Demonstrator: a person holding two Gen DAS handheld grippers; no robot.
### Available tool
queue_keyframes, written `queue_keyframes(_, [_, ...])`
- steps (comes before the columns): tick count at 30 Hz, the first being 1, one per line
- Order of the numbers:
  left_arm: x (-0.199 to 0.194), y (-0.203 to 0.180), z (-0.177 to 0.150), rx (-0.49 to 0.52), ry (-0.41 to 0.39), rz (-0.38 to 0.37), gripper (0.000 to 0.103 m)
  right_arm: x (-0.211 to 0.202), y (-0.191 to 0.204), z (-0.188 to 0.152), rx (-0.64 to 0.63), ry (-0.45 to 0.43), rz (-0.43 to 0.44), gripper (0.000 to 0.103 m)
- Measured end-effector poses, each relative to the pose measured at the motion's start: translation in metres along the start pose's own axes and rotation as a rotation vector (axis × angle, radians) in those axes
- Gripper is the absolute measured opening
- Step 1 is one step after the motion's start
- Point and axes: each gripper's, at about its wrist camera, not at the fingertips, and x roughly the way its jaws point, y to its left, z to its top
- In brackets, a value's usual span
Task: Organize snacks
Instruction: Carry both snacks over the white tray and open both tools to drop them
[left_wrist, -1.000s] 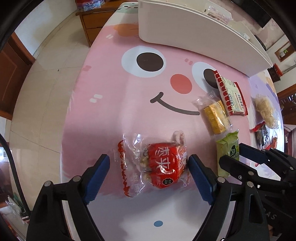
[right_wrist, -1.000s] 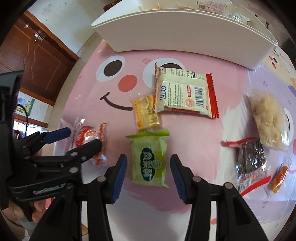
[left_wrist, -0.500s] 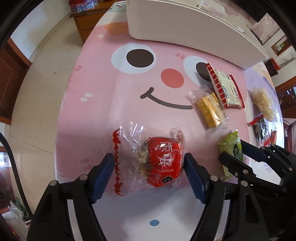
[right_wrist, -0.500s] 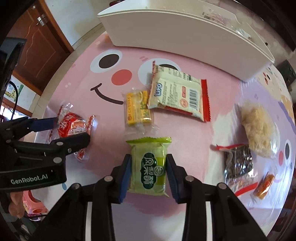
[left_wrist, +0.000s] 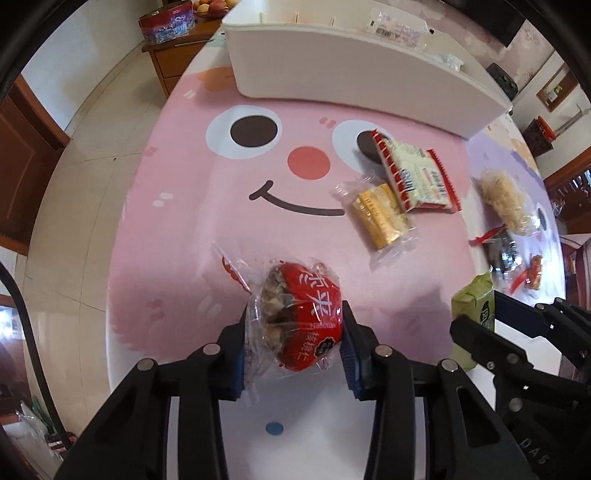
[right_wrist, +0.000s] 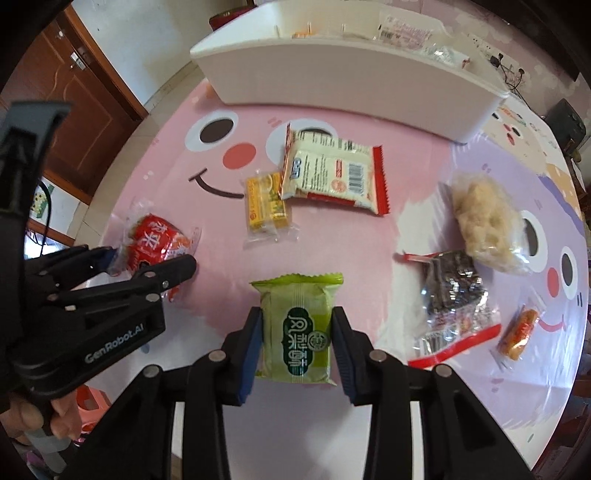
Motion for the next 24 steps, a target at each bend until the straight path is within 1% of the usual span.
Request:
queue_keyframes(2, [-0.009, -0.007, 0.000, -0.001, -0.004, 0.001, 0.039, -0.014, -0.005, -0.002, 0.008, -0.020, 0.013, 0.037])
queue_keyframes(5, [-0.034, -0.013, 0.004, 0.006, -0.018, -0.013, 0.039, -0.038, -0.014, -0.002, 0.021, -0.055, 0.036, 0.037])
queue_keyframes(9, [-0.071, -0.020, 0.023, 0.033, -0.074, -0.024, 0.039, -0.072, -0.022, 0.008, 0.045, -0.116, 0.062, 0.037])
queue_keyframes(10, [-0.081, -0.021, 0.030, 0.038, -0.094, -0.029, 0.039, -0.074, -0.018, 0.015, 0.051, -0.131, 0.063, 0.037])
queue_keyframes(13, [-0.108, -0.025, 0.055, 0.049, -0.150, -0.041, 0.039, -0.098, -0.021, 0.036, 0.079, -0.189, 0.071, 0.037])
queue_keyframes(16, [-0.135, -0.032, 0.090, 0.067, -0.205, -0.050, 0.040, -0.124, -0.032, 0.061, 0.107, -0.249, 0.074, 0.037])
queue_keyframes(19, [-0.157, -0.041, 0.123, 0.089, -0.267, -0.044, 0.040, -0.153, -0.044, 0.093, 0.123, -0.329, 0.061, 0.037])
queue_keyframes(20, [-0.163, -0.043, 0.134, 0.093, -0.286, -0.045, 0.040, -0.166, -0.049, 0.107, 0.128, -0.367, 0.054, 0.037])
queue_keyframes(24, [-0.188, -0.046, 0.180, 0.109, -0.368, -0.051, 0.041, -0.199, -0.060, 0.150, 0.135, -0.473, 0.028, 0.037])
